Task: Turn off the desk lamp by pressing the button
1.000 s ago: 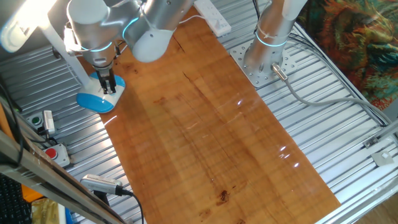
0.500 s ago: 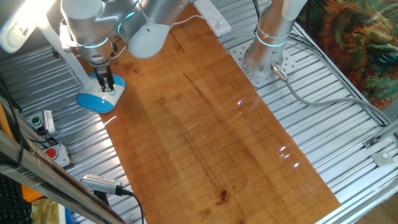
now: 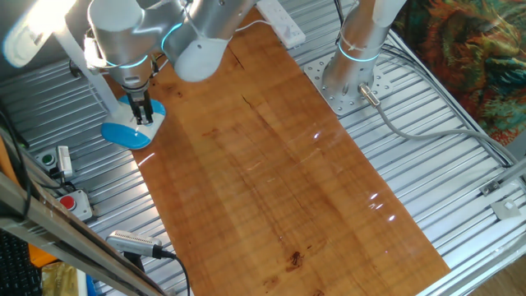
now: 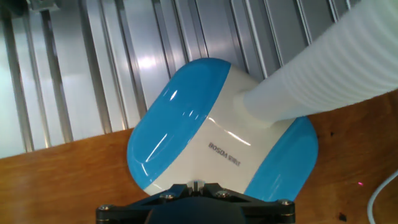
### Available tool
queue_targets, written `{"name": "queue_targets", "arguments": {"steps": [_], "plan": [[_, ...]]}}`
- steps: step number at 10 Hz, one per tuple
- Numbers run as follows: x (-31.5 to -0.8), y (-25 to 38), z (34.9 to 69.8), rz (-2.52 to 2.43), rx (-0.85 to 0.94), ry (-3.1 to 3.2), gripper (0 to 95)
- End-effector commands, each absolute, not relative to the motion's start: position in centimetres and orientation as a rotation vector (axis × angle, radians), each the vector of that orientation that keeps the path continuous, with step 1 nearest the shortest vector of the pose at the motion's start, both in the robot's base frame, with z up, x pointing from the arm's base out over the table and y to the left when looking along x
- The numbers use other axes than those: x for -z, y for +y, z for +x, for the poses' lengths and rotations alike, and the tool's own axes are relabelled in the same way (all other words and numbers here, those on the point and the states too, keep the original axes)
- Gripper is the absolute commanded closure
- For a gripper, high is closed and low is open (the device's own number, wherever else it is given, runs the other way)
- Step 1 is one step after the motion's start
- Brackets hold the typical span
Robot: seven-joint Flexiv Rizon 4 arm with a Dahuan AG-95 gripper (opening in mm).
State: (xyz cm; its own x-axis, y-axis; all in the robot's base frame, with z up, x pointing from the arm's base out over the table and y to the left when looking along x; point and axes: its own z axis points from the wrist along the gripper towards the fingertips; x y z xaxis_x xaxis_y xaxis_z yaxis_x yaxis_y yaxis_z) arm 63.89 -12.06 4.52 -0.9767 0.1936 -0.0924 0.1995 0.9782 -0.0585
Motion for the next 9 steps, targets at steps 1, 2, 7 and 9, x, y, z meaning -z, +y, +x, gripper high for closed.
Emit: {"name": "queue_targets", "arguments": {"steps": [1,2,7,9], "plan": [[-4.1,-12.1,64.0,0.302,0.101,3.036,95.0],[-4.0,-12.1,64.0,0.302,0.100,3.034,95.0],[-4.6,-12.3,64.0,0.295,0.092,3.043,95.0],[-6.0,-12.3,64.2,0.295,0.086,3.055,95.0]]}}
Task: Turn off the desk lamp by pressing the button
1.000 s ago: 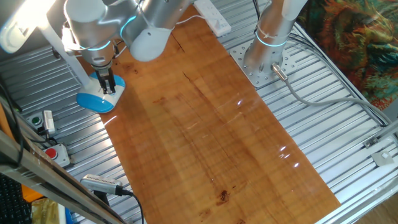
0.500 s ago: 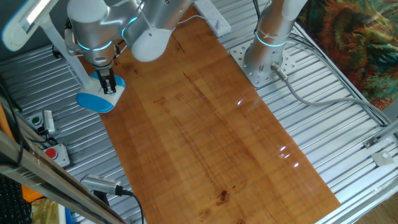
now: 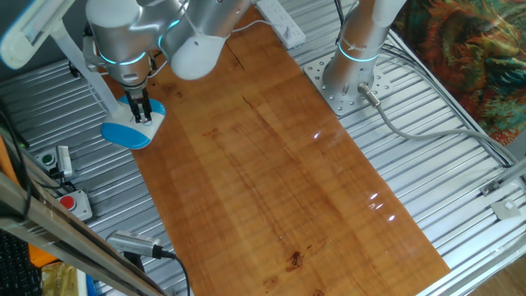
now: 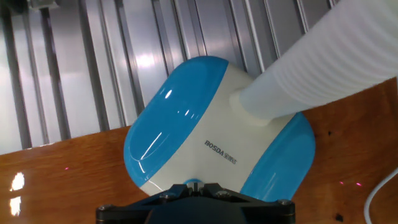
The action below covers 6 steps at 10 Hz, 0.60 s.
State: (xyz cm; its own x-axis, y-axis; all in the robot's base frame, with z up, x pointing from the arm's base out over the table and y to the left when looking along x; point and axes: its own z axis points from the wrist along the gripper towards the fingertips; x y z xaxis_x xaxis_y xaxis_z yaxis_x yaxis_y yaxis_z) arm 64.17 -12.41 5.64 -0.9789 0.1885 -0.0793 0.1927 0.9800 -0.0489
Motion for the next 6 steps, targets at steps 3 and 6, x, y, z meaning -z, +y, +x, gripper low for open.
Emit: {"name": "queue_targets", "arguments": {"steps": [3,6], "plan": [[-7.7,-10.8,64.5,0.339,0.070,3.064,95.0],[-8.8,-8.6,64.4,0.395,0.030,3.068,95.0]]}}
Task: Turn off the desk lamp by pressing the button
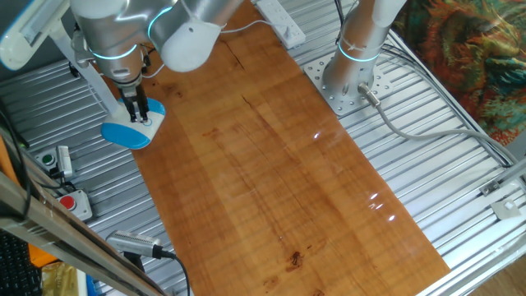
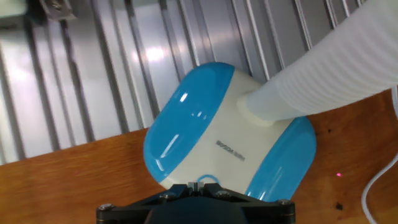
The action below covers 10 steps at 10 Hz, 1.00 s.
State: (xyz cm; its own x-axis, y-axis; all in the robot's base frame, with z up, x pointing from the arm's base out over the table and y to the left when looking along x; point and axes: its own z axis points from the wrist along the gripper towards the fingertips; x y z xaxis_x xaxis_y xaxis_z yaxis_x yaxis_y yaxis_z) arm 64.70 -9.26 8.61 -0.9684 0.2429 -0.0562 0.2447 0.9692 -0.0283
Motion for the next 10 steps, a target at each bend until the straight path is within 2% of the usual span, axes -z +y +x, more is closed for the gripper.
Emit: {"name": "queue_targets", "arguments": {"steps": [1,10], "plan": [[-8.9,-8.1,64.1,0.396,0.024,3.070,95.0],[-10.8,-3.9,61.4,0.375,-0.013,3.113,95.0]]}}
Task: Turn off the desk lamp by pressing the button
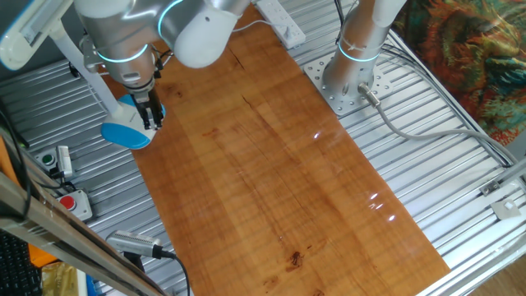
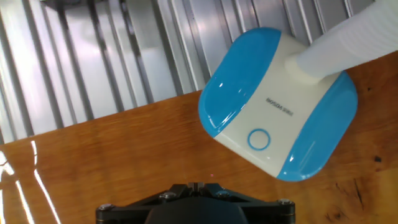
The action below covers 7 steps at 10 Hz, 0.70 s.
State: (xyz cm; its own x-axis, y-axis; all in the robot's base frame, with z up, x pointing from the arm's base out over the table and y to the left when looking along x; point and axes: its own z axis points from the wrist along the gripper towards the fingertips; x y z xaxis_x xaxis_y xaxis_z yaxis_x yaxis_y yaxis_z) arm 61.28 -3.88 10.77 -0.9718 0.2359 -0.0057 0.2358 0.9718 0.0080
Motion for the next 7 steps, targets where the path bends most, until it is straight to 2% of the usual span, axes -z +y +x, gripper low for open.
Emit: {"name": "queue_targets", "arguments": {"steps": [1,7], "plan": [[-10.70,-3.85,61.28,0.354,-0.016,3.116,95.0],[-11.48,-3.52,60.90,0.325,0.009,3.135,95.0]]}}
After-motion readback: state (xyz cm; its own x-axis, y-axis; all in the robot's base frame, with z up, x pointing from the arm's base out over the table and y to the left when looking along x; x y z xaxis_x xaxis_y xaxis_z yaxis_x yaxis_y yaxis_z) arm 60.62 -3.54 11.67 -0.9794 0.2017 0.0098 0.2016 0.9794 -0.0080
